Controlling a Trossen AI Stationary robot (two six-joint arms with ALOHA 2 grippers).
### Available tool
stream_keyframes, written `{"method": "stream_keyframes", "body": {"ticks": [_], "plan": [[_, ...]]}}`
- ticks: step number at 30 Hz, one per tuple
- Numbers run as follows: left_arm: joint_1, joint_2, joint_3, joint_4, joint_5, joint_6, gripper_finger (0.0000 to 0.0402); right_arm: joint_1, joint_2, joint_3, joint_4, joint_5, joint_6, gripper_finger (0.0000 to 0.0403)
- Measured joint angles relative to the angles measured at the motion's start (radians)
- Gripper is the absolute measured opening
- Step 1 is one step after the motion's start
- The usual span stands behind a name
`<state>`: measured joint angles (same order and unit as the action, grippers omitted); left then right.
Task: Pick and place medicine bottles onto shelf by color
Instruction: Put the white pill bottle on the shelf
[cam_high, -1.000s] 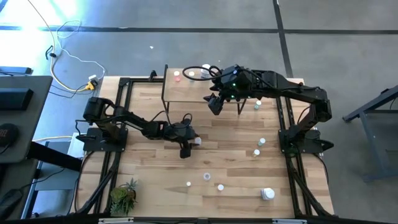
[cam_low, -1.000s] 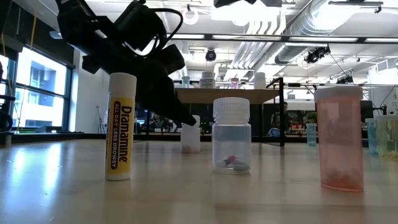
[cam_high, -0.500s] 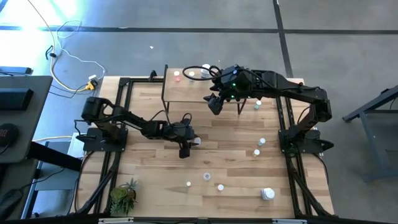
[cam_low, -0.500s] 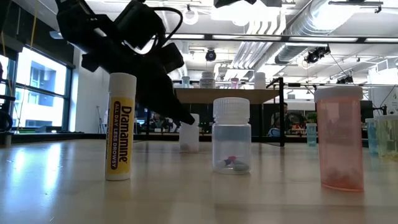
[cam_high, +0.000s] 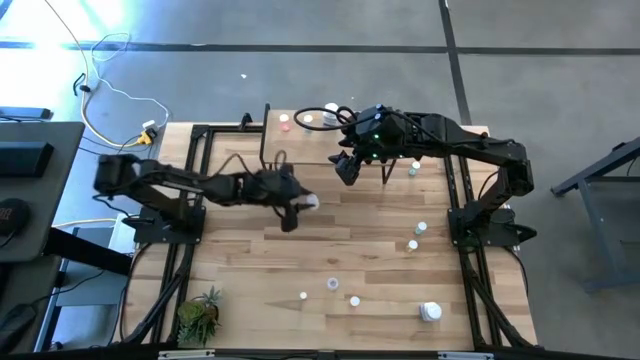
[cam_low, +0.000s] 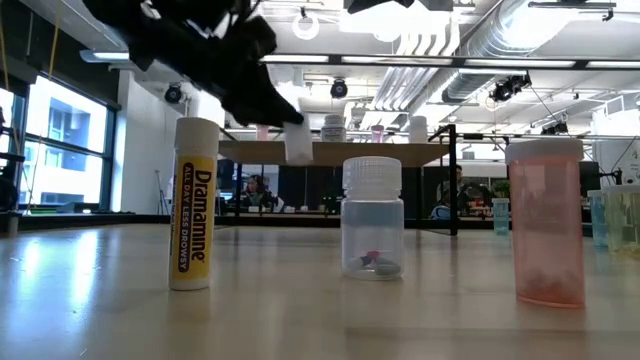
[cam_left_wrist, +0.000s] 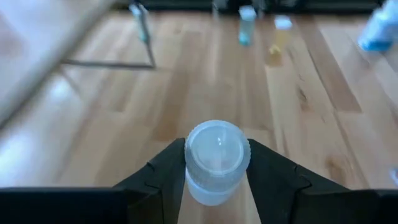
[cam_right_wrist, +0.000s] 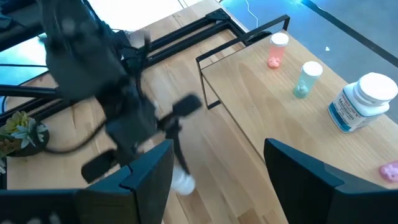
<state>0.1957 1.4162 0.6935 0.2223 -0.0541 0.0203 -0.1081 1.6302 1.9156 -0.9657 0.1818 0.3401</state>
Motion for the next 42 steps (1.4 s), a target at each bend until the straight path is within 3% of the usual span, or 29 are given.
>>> {"method": "stream_keyframes", "body": {"ticks": [12,19,32,42], "plan": [[0.161,-0.272,0.000,-0.133,-0.006,0.073,0.0144,0.000,-0.001,0.000,0.000,-0.001,0.000,0.0241],[0.270,-0.365,0.000,-0.152,-0.010,0.137,0.0145,0.000,-0.001,0.000,0.001,-0.001,0.003,0.0241],[0.464,-0.371,0.127,-0.324,0.047,0.158,0.0145,0.000,-0.001,0.000,0.002,0.010,0.001,0.0241],[0.472,-0.286,0.127,-0.429,0.079,0.131,0.0145,0.000,-0.002,0.000,0.001,0.013,0.000,0.0241]]}}
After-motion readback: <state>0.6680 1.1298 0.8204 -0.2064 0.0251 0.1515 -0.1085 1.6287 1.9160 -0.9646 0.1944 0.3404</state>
